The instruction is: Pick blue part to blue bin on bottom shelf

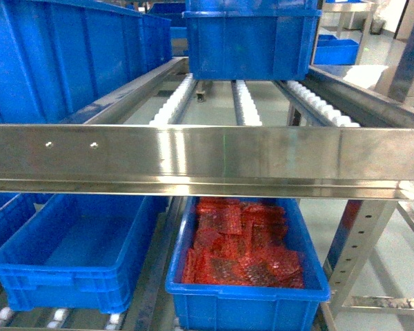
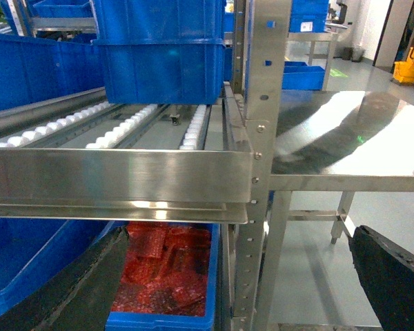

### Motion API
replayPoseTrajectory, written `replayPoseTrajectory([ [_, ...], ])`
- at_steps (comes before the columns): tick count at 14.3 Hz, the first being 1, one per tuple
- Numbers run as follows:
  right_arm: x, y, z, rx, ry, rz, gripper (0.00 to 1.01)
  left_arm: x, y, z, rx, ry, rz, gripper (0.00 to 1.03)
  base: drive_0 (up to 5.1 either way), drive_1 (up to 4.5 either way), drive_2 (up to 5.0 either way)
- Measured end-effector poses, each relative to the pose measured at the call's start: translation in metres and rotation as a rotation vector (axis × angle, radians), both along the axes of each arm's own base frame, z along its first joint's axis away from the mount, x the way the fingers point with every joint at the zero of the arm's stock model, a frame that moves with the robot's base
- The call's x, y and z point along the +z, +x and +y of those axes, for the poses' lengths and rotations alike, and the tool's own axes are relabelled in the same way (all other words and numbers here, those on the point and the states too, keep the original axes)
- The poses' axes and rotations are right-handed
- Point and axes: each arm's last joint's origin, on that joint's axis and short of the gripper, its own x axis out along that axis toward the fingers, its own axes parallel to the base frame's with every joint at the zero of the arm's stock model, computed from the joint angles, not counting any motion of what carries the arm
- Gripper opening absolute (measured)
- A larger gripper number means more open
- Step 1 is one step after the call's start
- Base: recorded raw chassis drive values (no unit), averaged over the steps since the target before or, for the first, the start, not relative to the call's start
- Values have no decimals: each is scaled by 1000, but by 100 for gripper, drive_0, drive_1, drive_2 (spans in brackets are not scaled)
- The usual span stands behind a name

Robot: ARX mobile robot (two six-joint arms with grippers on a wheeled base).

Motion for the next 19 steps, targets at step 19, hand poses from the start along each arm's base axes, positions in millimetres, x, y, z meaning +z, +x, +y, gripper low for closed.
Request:
replayPoseTrajectory([
  [19, 0, 0, 0, 0, 1, -1, 98, 0, 0, 0, 0, 0, 1, 43, -135, 62, 62],
])
